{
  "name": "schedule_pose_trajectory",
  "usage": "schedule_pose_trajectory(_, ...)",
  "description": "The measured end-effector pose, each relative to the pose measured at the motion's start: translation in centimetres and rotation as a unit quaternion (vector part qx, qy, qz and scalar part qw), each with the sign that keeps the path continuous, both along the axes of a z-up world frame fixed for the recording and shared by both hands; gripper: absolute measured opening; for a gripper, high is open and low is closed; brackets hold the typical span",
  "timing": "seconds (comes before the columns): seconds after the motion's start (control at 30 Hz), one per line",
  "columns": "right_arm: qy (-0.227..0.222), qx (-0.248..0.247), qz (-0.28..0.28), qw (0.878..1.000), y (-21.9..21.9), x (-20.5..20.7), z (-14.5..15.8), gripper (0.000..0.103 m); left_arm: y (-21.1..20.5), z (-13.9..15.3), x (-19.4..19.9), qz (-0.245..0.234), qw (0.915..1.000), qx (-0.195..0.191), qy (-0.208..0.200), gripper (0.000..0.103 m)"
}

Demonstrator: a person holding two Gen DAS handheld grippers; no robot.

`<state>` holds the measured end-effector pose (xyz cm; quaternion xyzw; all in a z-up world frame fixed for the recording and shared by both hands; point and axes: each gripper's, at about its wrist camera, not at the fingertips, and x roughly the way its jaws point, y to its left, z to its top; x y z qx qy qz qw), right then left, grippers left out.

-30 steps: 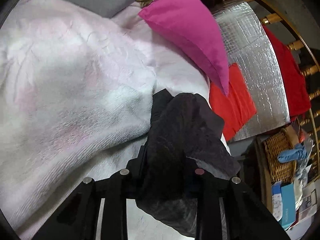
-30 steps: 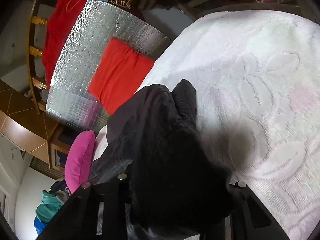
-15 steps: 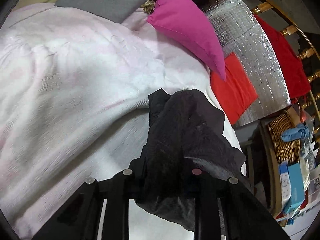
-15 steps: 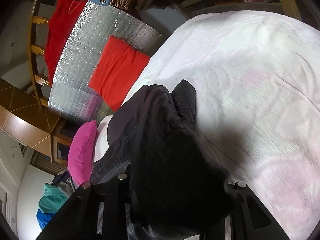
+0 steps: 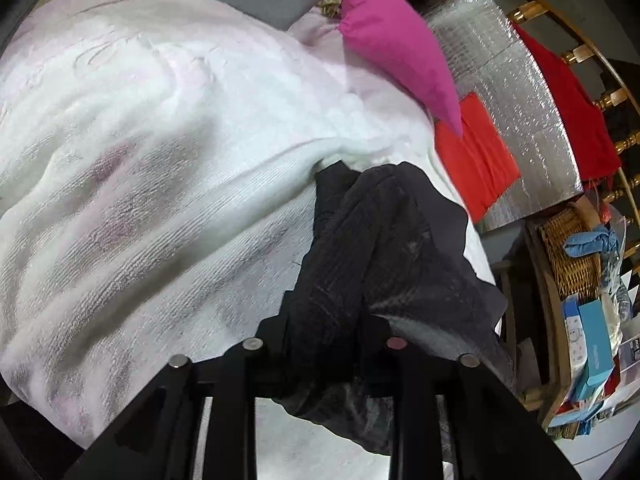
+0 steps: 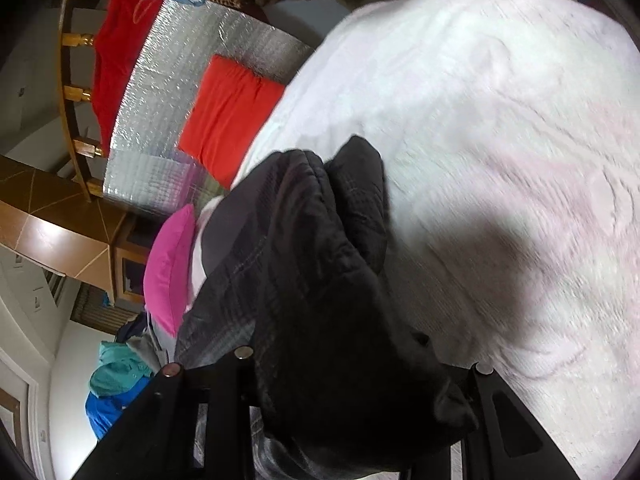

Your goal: Fold large clothes

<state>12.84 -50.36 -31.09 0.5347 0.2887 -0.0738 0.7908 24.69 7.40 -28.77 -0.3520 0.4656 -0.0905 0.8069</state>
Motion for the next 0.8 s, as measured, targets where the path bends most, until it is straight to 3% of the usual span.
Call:
schedule_pose_trajectory(0.07,0.016,0.012,-0.001,1.0,-0.3,-0.3,-0.3,0.059,0.5,-0.1,0.3,-0.004,0.9996,0.001,0.029,0.048)
schedule_pose_trajectory(0.23,0.05,0.052,-0.008,0.997,-2.2,-3.4,0.7,0.069,3.7,1.4,-1.1,-0.012,0.9983,-0.029,0.05,0.058)
schedule_pose_trajectory(0.47,0.066,-0.036,-0.049,0.996,-6.7,-8.6,4.9,0.073,4.8,7.4,-0.1,0.011,0.9992,0.036,-0.008,0.066)
schedule_pose_trajectory(0.6,0.049,-0.031,-0.061,0.996,-8.5,-5.6,6.1,0.073,0.8,8.0,3.6,-0.025,0.9979,0.059,-0.013,0.069)
schedule_pose_trajectory(0.8,0.069,-0.042,-0.016,0.997,-7.9,3.7,5.5,0.073,-3.1,4.7,9.0,-0.04,0.996,0.072,0.033,0.069)
